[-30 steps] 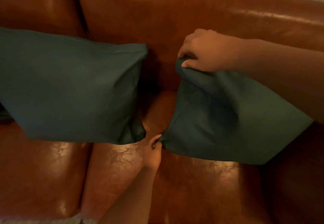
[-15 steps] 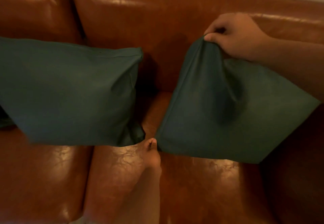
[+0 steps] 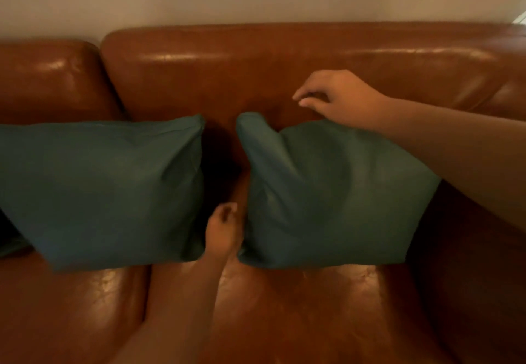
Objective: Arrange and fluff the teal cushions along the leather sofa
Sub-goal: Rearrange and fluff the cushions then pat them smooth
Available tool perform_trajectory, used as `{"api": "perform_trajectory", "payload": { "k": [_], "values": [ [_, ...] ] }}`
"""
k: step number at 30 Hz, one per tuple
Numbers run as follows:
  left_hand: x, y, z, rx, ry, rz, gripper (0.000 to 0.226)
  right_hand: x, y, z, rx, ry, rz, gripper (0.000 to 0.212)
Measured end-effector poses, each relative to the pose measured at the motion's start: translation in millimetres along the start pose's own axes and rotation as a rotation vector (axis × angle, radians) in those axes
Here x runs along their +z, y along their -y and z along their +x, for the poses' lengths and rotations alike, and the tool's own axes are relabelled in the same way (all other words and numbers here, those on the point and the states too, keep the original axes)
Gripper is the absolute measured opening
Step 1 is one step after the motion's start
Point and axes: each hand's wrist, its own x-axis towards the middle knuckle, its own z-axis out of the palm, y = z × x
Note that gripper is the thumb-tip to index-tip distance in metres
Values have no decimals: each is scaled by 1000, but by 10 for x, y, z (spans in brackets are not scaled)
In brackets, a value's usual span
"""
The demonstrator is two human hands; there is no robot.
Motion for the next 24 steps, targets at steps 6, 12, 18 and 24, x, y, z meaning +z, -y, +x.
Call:
{"api": "perform_trajectory", "payload": {
  "k": [6,12,18,24],
  "values": [
    [-9,-1361,356,212,-29,-199,26,-254,-622,-920,293,214,-27,29],
    [22,-1831,326,213,56,29,40,-410,-1235,-1529,639,403,-98,44],
    [-51,-1993,320,348,118,259,24,-398,-1458,-1670,681,358,-175,43],
    [2,-1948,323,429,64,332,12,-355,-1484,-1696,603,262,-174,27]
  ]
}}
